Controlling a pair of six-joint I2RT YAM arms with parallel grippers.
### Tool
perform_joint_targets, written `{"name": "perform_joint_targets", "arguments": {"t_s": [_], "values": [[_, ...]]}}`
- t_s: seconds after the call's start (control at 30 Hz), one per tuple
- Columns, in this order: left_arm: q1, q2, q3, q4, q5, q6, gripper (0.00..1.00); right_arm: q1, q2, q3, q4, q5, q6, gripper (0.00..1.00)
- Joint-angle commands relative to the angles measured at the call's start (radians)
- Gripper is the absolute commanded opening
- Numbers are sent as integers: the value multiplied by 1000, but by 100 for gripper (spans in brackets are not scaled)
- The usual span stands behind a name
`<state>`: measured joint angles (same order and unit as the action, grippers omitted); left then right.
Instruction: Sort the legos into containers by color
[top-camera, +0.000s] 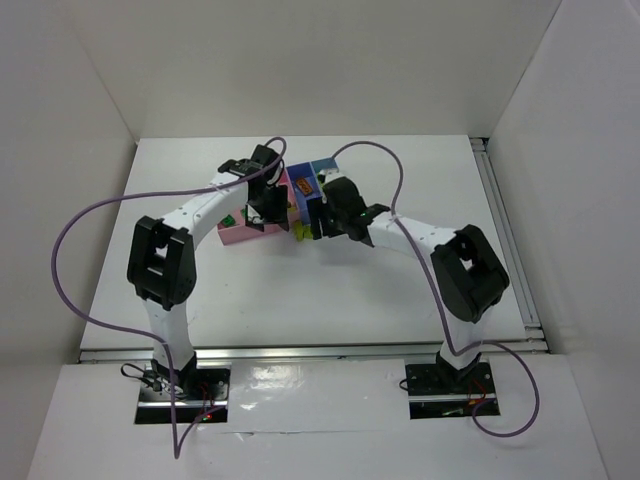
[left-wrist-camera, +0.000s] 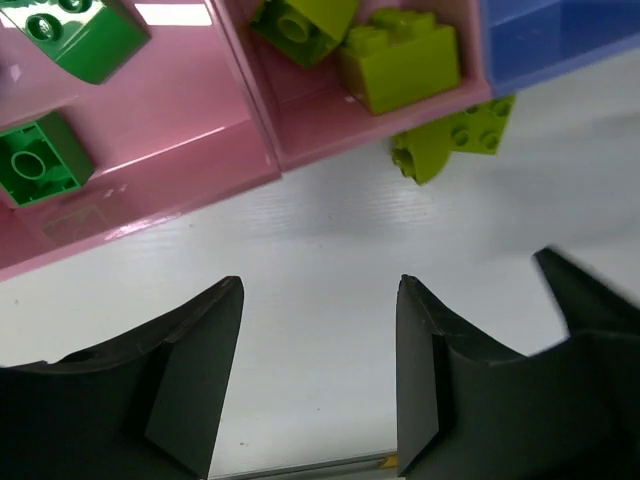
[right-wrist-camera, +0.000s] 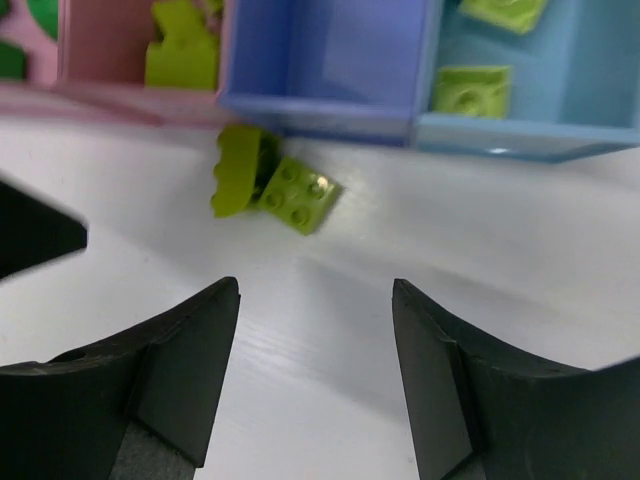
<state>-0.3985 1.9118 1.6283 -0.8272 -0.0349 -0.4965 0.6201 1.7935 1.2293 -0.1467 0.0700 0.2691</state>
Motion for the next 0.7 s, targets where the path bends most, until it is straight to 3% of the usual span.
{"name": "perform_joint_targets", "arguments": {"t_s": [0.0, 0.23, 0.57, 0.67], "values": [[10, 39, 5, 40, 6, 13, 67, 47, 52, -28, 105, 51, -70, 70], [53, 52, -7, 43, 36, -8, 67, 47, 220, 85, 145, 60, -70, 70], [73, 110, -19, 83, 99, 2, 68, 47, 307, 137, 191, 65, -88, 70], [73, 110, -19, 83, 99, 3, 72, 47, 307, 137, 191, 54, -88, 64]]}}
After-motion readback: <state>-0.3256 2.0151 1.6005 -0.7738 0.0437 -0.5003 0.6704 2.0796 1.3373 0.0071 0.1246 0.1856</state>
